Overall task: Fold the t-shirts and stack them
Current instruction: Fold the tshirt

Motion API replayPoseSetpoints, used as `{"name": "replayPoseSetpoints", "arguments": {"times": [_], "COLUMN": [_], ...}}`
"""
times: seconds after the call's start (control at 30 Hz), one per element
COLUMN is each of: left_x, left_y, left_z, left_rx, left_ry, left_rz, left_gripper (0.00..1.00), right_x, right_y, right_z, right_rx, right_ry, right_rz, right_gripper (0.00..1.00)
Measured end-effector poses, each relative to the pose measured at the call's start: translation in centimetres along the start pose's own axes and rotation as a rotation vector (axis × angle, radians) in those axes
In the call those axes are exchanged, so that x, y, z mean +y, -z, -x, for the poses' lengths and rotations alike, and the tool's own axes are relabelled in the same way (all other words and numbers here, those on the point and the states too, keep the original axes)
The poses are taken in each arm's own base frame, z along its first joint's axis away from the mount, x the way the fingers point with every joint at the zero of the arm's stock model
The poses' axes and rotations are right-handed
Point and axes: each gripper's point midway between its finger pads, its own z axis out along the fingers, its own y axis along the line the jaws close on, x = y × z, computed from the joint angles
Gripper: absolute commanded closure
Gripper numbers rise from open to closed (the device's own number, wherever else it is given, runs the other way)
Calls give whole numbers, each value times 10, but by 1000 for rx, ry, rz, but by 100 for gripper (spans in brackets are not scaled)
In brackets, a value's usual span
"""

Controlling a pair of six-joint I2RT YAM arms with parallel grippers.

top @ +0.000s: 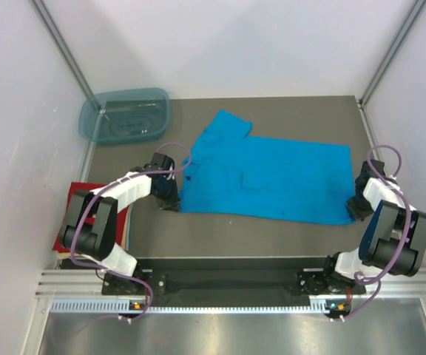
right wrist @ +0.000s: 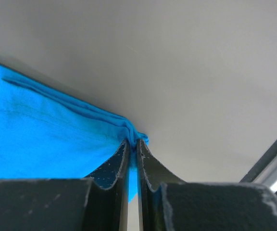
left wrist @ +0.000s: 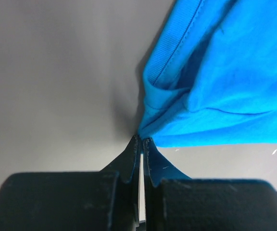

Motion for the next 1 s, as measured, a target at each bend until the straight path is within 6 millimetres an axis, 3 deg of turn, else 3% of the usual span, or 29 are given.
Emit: {"name": "replayPoseSetpoints", "arguments": {"times": [0.33, 0.37, 0.47, 0.5, 0.67, 0.77, 0.8, 1.0], "left_x": [2, 3, 6, 8, 14, -6, -19, -108], "left_y": [5, 6, 9, 10, 18, 37, 47, 101], "left_z": [-17, -18, -21, -22, -24, 3, 22, 144], "left_rx": [3, 4, 7, 11, 31, -17, -57, -331], "left_ry": [-39, -39, -36, -35, -21, -47, -61, -191], "left_rz": [54, 60, 79, 88, 129, 94, 64, -155], "left_gripper": [100, 96, 66, 62, 52, 39, 35, 37], "right_x": [-11, -13, -20, -21, -23, -10, -3, 40], "right_y": [0, 1, 4, 4, 14, 27, 33, 58], "right_z": [-7, -9, -12, -13, -7, 11, 19, 52], "right_rx": [-15, -15, -10, -9, -2, -30, -45, -125], "right_ry": [0, 2, 7, 7, 27, 24, 24, 111], "right_rz": [-7, -13, -30, -34, -44, -2, 26, 240], "right_gripper": [98, 97, 82, 75, 65, 57, 54, 46]}}
